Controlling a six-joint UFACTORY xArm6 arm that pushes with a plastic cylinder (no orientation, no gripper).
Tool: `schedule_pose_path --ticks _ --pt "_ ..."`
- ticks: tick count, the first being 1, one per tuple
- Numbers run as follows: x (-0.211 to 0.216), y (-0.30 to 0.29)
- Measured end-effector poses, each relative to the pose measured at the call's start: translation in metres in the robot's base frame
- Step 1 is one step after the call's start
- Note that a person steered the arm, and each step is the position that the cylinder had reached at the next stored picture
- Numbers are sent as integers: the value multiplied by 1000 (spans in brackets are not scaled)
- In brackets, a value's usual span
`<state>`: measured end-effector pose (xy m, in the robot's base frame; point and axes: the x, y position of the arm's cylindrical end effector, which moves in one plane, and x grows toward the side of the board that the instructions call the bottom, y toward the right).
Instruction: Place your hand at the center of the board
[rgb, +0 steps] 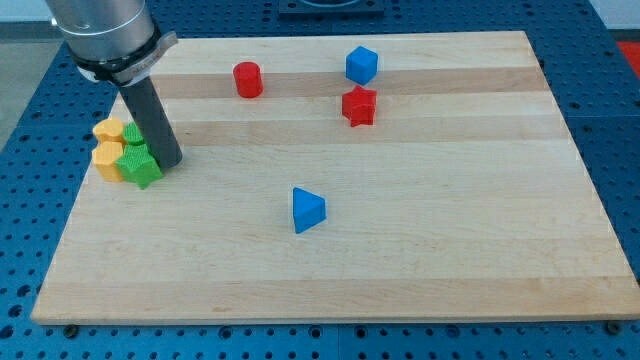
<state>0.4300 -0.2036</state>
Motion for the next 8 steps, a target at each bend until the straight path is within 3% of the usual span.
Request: schedule_pose_path --ticks 2,6,7,8 --pt "0 21" --pt "-2 217" --pt "-1 237" --pt "-1 220"
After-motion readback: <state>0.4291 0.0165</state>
